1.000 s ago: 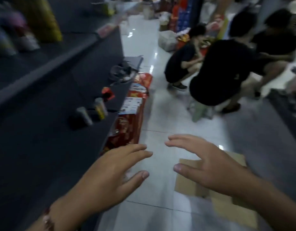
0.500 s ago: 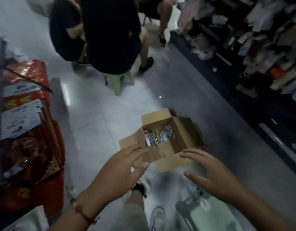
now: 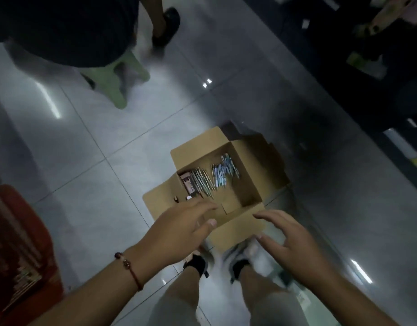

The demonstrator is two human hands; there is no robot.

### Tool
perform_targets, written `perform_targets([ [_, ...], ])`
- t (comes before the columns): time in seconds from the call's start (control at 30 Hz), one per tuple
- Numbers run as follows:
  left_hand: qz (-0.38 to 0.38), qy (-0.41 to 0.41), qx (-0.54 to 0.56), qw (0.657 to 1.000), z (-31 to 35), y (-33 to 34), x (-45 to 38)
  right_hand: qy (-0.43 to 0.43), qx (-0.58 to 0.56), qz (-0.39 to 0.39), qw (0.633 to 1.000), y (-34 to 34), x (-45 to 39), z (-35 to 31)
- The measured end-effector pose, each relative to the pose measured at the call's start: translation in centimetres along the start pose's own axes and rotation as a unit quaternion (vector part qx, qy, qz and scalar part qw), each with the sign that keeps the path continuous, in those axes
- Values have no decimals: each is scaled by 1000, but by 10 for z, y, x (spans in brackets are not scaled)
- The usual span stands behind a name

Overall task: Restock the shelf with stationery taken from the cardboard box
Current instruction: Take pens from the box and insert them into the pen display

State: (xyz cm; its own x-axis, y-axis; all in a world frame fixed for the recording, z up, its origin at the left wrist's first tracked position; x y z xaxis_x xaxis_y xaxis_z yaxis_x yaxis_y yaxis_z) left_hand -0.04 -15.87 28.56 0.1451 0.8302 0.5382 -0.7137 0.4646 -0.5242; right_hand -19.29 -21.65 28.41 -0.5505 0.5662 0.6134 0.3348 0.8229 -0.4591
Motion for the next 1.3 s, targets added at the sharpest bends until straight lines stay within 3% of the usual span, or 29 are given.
perform_targets([
  [0.13, -16, -42, -6, 999, -81, 48, -116, 33, -13, -16, 999, 31, -124, 88],
  [0.3, -57, -108, -9, 992, -219, 162, -265, 74, 21, -79, 994, 105, -298, 236],
  [0.43, -40, -167, 10, 985, -306, 235, -361, 99, 54, -118, 987, 159, -411, 331],
  [0.53, 22, -204, 15, 979, -344, 260, -417, 154, 31, -141, 977, 193, -470, 371],
  [0.63, 94, -260, -3, 961, -371, 270, -452, 170, -45, -126, 976, 216, -509, 385],
  [0.8, 119, -331, -23, 936, -402, 283, -471, 216, -4, -52, 975, 229, -547, 404],
  [1.0, 116, -321, -5, 940, -412, 281, -474, 229, -70, -110, 965, 244, -556, 404],
  [1.2, 95, -313, 148, 933, -413, 291, -461, 208, -79, -110, 969, 245, -554, 396],
  [1.3, 84, -306, 257, 913, -407, 296, -447, 217, -100, -97, 966, 244, -548, 395],
])
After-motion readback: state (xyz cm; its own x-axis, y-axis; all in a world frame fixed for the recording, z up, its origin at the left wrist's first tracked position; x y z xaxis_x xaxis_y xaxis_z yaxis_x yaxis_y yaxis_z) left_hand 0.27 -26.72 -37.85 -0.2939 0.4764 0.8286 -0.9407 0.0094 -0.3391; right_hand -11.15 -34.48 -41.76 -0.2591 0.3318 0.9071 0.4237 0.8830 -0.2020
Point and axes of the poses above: each hand's wrist, its own x-axis away from the middle knuckle, its own y-axis out of the palm, z = x × y, the point moved 10 cm from there along -x, towards the middle knuckle, and after that the axes turned 8 degrees about -z, right-handed, at the moved point
